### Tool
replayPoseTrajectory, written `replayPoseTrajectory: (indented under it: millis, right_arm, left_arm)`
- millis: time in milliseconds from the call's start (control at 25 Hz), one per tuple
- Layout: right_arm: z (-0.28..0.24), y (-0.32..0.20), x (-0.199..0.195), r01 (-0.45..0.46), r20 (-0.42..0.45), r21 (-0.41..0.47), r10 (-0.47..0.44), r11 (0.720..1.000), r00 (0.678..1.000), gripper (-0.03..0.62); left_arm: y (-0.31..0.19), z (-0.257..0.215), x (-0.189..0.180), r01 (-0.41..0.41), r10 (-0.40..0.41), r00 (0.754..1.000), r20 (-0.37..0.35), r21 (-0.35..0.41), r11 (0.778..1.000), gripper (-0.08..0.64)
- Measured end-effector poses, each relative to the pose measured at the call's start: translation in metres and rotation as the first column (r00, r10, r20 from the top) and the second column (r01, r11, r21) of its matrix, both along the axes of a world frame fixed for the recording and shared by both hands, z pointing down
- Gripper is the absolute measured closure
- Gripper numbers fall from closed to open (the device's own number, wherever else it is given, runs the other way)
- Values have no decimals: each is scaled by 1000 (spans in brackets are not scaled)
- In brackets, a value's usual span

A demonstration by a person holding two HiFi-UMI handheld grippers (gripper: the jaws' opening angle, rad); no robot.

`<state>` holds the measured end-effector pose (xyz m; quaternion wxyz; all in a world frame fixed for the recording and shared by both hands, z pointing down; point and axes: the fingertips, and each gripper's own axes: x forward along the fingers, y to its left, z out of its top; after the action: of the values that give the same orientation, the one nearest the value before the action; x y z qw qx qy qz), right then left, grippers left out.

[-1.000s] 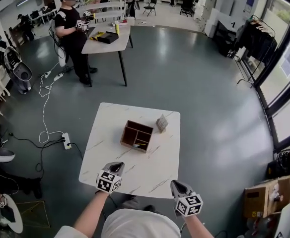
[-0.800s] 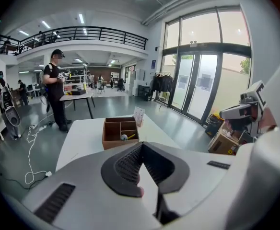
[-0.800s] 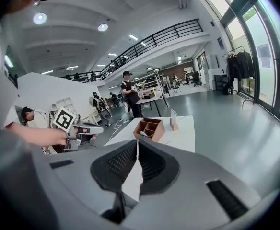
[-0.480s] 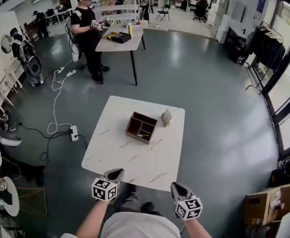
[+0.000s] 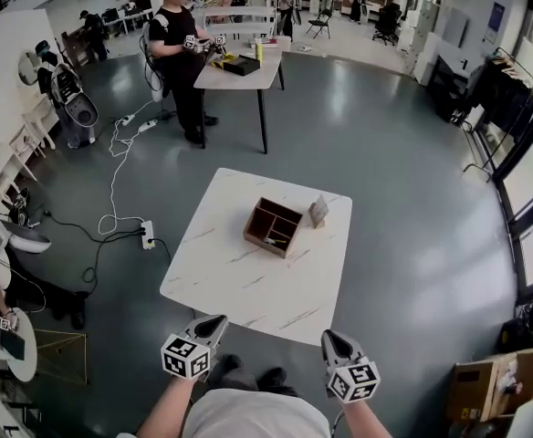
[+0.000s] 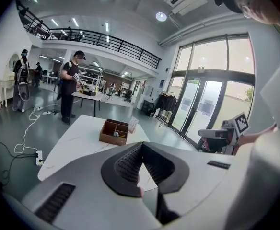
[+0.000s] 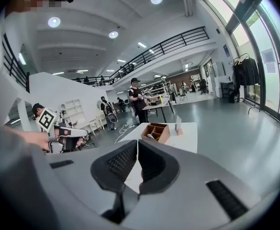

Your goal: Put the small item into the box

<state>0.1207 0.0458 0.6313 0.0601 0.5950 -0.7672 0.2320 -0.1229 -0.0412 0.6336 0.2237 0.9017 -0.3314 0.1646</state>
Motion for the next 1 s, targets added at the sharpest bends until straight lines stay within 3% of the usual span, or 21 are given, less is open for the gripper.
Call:
replayPoseTrajectory:
  millis: [440,1000]
  right_arm:
    - [-29,-9,-23,-31,-52,73,35,997,998,565]
    - [-35,-17,-27,-67,-40,66,70,996,997,566]
  left_arm:
    - [-11,-27,-33,-46,50,997,-54,73,996,546]
    - [-19,-27,-46,-55,60,996,-63,79,995,546]
